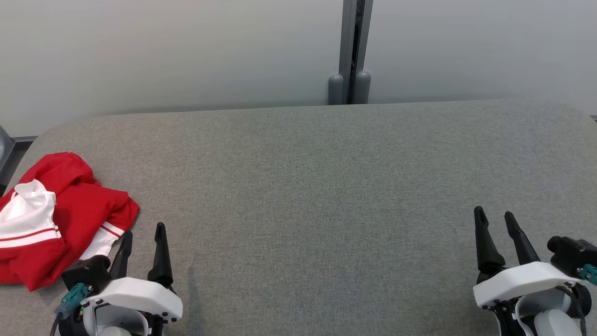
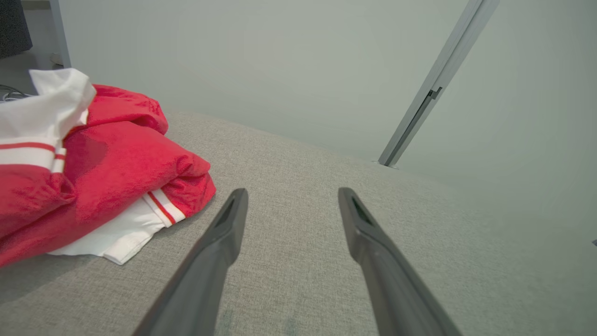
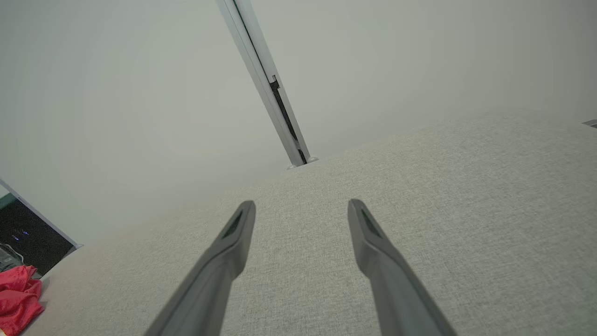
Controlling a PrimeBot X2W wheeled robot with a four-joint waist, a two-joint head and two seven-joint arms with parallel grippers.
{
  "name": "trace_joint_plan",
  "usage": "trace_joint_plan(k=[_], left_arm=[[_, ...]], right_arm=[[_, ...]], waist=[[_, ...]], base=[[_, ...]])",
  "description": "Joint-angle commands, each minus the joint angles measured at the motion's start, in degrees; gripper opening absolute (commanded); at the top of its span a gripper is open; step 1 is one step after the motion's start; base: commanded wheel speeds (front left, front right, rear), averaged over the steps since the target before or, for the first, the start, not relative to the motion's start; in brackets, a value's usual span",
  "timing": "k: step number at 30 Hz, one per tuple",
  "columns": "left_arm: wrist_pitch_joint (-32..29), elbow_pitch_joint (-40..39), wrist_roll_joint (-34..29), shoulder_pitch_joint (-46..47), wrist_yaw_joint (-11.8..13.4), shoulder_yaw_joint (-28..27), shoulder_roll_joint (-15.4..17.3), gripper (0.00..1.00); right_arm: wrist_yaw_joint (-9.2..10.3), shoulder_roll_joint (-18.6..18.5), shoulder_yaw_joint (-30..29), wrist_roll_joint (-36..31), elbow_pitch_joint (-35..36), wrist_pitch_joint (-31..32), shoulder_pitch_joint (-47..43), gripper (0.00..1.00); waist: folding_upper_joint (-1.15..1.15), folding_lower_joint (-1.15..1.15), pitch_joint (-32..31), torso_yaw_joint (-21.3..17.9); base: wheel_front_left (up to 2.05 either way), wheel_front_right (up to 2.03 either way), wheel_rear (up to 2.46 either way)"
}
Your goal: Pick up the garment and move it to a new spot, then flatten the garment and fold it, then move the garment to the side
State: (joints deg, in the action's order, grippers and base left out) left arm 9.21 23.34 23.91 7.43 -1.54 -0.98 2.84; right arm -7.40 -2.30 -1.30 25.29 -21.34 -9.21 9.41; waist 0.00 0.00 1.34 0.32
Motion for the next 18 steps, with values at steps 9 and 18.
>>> trace_joint_plan(k=[9, 18], left_arm=[[1.8, 0.2, -6.5, 0.8, 1.2, 1.6, 1.1, 1.0], [2.9, 0.7, -10.6, 1.4, 2.2, 2.3, 1.3, 1.0]], right_arm=[[-0.11, -0.6, 0.3, -6.9, -0.8, -1.8, 1.3, 1.0], [-0.12, -0.7, -0.1, -11.4, -1.7, -3.0, 1.5, 1.0]], waist=[[0.0, 0.0, -0.2, 0.0], [0.0, 0.0, 0.0, 0.4]], base=[[0.0, 0.0, 0.0], [0.0, 0.0, 0.0]])
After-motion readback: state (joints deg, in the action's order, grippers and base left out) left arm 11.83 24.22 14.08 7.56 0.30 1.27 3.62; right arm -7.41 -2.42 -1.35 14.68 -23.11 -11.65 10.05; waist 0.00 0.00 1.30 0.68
